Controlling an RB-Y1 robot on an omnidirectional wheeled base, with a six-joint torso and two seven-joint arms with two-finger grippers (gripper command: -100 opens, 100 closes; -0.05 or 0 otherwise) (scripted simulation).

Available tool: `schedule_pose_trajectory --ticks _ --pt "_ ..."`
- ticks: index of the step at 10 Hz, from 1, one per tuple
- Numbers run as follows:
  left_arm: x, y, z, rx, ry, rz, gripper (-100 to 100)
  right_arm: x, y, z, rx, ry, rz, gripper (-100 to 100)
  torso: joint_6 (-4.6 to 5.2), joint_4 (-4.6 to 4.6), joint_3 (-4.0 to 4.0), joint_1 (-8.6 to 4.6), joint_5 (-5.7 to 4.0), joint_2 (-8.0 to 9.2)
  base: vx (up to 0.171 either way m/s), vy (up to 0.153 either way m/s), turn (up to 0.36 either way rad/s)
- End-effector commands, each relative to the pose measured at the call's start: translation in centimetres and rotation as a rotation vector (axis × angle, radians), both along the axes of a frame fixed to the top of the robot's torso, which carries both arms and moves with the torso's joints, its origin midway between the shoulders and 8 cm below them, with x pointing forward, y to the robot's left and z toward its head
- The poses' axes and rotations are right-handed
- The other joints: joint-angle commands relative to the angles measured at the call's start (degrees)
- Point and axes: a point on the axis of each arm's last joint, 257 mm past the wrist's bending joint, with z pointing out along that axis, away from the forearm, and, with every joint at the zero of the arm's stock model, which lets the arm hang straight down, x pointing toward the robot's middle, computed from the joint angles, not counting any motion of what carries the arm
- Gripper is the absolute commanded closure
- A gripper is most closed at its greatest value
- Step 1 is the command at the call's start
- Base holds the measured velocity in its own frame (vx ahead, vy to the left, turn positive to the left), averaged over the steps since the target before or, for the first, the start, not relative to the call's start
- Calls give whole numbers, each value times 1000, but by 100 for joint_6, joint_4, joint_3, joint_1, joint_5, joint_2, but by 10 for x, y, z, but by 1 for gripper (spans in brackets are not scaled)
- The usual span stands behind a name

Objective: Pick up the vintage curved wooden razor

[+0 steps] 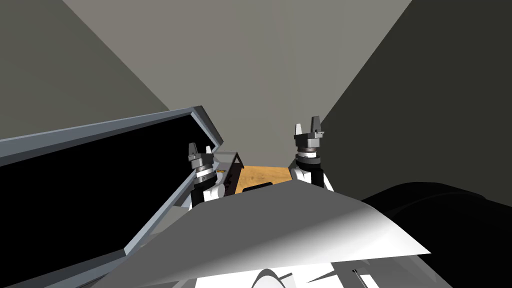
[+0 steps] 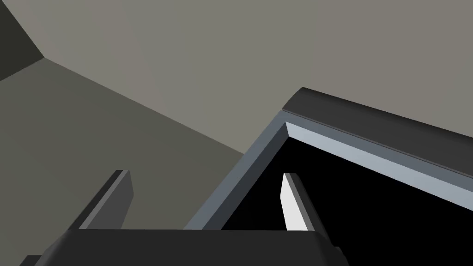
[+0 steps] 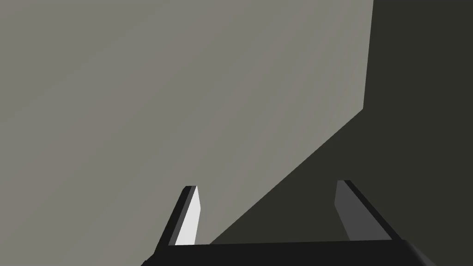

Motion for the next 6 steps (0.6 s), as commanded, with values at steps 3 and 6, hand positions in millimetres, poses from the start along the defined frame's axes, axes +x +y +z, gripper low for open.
schedule_pose_trajectory --ticks 3,6 --pt "16 1 -25 18 85 -29 -100 0 0 0 0 0 0 0 1 1 3 -2 0 6 -16 -9 -40" --pt "34 6 -58 26 192 -55 -100 0 0 0 0 0 0 0 0 2 5 -2 0 10 -27 -11 -53"
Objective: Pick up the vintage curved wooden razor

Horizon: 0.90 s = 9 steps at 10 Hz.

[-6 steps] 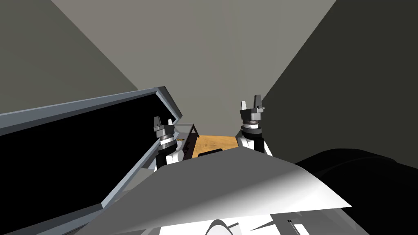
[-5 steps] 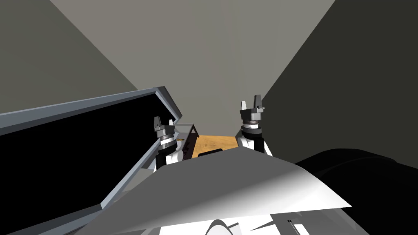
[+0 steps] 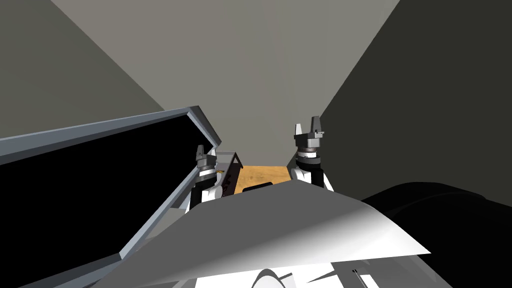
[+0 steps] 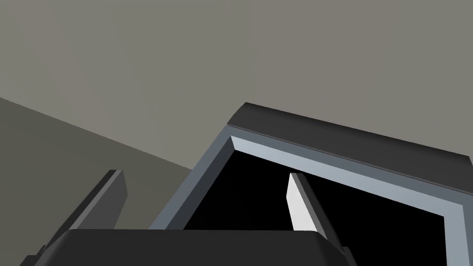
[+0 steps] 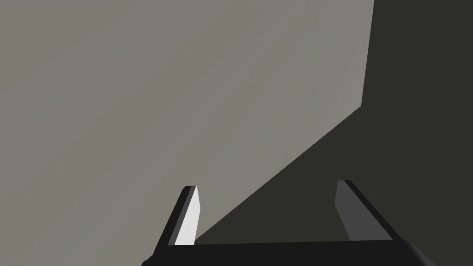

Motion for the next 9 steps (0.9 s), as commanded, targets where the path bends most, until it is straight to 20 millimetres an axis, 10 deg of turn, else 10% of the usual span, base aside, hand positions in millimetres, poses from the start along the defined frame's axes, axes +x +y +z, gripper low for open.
schedule_pose_trajectory --ticks 1,9 --pt "9 0 -11 2 28 -5 -100 0 0 0 0 0 0 0 0 0 0 0 0 0 -19 -4 -19" --pt "46 17 -106 16 318 -49 -100 0 0 0 0 0 0 0 1 -1 -4 4 1 -7 -16 -2 -60"
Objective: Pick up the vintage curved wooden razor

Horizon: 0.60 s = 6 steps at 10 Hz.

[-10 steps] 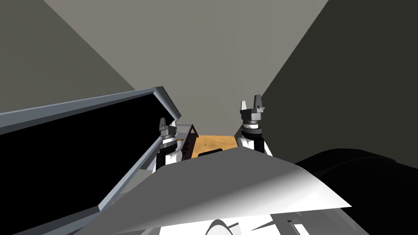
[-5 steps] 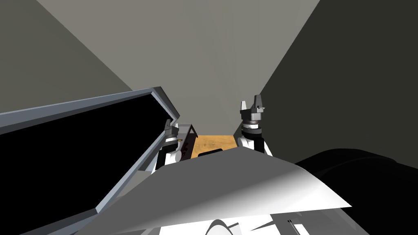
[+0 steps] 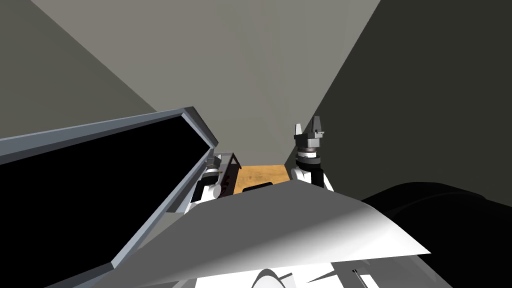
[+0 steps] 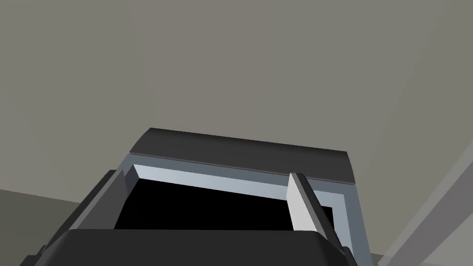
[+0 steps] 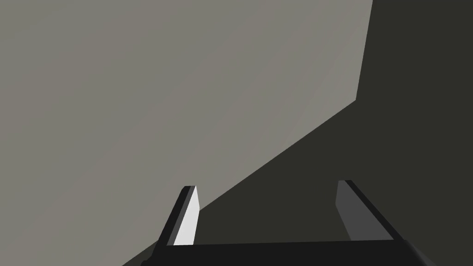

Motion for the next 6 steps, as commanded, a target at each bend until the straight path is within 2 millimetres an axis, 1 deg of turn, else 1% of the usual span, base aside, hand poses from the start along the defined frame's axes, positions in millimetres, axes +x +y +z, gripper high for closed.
schedule_pose_trajectory --ticks 1,2,3,4,5,6 --pt "3 3 -15 3 46 -5 -100 0 0 0 0 0 0 0 0 0 0 0 0 0 -10 6 -21" --pt "8 7 -34 6 105 -12 -100 0 0 0 0 0 0 0 -3 0 0 1 0 0 -10 6 -43" --pt "11 10 -49 10 151 -20 -100 0 0 0 0 0 0 0 -1 0 -1 2 0 -1 -12 12 -95" --pt "15 14 -68 14 204 -25 -100 0 0 0 0 0 0 0 0 0 -1 5 1 -2 -13 19 -94" --pt "14 15 -75 14 227 -25 -100 0 0 0 0 0 0 0 -1 0 -1 7 1 -2 -5 16 -53" --pt "16 19 -95 19 287 -32 -100 0 0 0 0 0 0 0 -2 0 -1 5 1 -3 -1 14 -87"
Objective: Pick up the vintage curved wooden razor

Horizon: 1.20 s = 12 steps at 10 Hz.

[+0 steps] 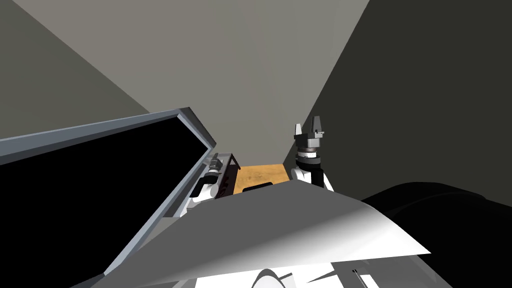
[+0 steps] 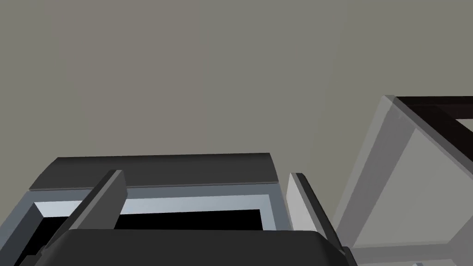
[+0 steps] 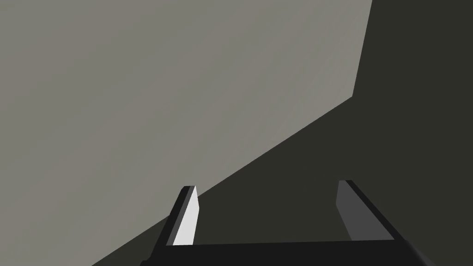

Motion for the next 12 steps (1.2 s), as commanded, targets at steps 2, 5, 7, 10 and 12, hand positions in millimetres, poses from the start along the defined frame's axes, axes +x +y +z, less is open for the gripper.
schedule_pose_trajectory --ticks 2,5,7,10,12 --pt "2 5 -37 7 101 -9 -100 0 0 0 0 0 0 0 -1 0 -1 -2 0 -1 -2 14 -42" --pt "2 15 -73 19 211 -20 -100 0 0 0 0 0 0 0 0 0 -1 1 0 -2 1 23 -75" --pt "-2 22 -97 26 284 -24 -100 0 0 0 0 0 0 0 -2 0 -1 5 1 -2 0 32 -57" --pt "-7 34 -131 39 397 -34 -100 0 0 0 0 0 0 0 -1 -1 -2 5 1 -4 6 36 -76" --pt "-14 42 -154 46 471 -37 -100 0 0 0 0 0 0 0 -2 -1 -3 8 3 -5 7 38 -55"
